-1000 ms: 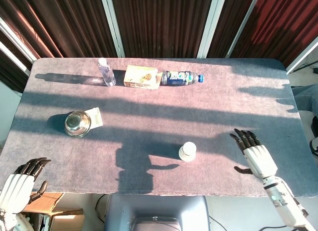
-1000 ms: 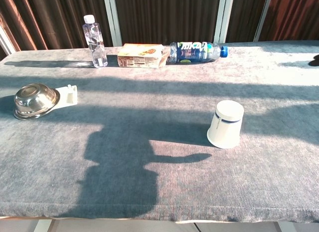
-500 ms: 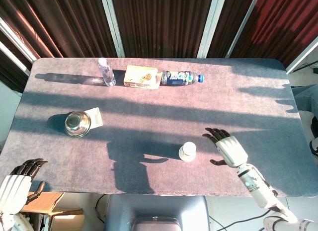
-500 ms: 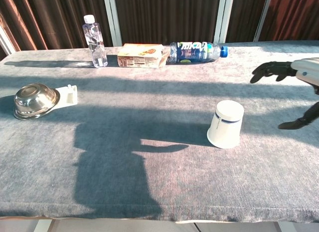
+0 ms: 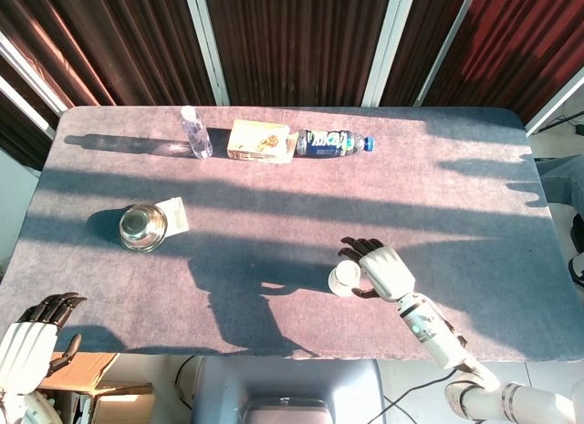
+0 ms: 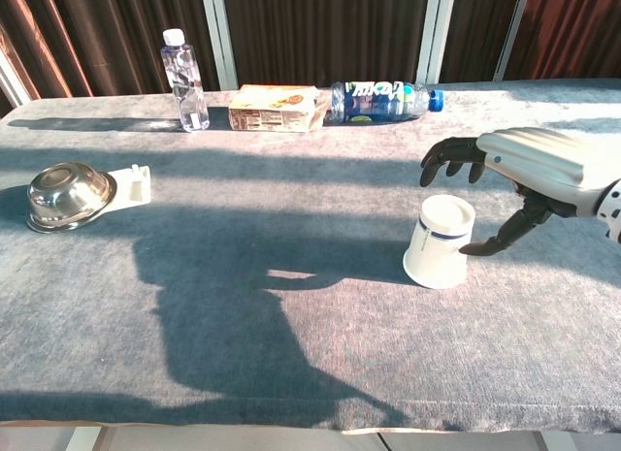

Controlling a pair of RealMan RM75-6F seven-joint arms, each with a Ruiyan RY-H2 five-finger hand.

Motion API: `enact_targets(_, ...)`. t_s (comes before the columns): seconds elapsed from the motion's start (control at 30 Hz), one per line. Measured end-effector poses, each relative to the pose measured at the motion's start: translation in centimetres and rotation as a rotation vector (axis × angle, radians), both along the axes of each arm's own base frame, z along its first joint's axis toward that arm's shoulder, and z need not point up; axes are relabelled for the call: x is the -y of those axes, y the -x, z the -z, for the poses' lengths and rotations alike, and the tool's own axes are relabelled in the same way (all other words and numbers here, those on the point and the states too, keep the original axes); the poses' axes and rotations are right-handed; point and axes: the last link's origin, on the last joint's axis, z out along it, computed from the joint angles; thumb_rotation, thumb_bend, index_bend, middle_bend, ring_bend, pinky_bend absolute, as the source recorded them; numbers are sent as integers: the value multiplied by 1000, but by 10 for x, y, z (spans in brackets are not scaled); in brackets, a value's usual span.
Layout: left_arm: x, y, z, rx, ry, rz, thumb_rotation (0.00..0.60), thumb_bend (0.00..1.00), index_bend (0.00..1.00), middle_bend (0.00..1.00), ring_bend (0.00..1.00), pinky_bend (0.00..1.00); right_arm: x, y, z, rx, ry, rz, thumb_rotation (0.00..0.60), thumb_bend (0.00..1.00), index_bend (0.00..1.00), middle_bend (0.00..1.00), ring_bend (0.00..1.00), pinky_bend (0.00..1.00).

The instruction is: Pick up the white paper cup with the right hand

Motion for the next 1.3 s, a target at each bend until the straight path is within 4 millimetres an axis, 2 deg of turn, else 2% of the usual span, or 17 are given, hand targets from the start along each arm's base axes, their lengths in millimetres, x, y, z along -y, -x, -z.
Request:
enact_targets(0.17,0,0,1,-1,6,0,600,405,258,210,193,334,-1,-1,5,-6,-11,-1,600,307,460,316,340,470)
enact_targets(0.37,0,0,1,-2,13,0,600,404,259,210,194,334,-2,-1,10,-17,-10,-3,600,320,530,380,424,555)
enact_targets(0.6,0,0,1,-2,15,-5,600,404,260,210,194,335,-2,2,11,-25,7,2,600,384,609,467,534,649)
enact_targets(0.87,0,0,2,-4,20,-9,600,403,260,210,196,337,-2,5,9,-12,33,15,600,429,670,520,594,693)
enact_targets(1.03,1,0,2,-5,20,-13,600,403,260,211,197,337,-1,6,5,79,50,20,600,429,670,521,594,693)
enact_targets(1.3,1,0,2,-8,23,-21,600,404,260,210,198,337,2,15,2,394,-45,111,600,428,645,520,592,692)
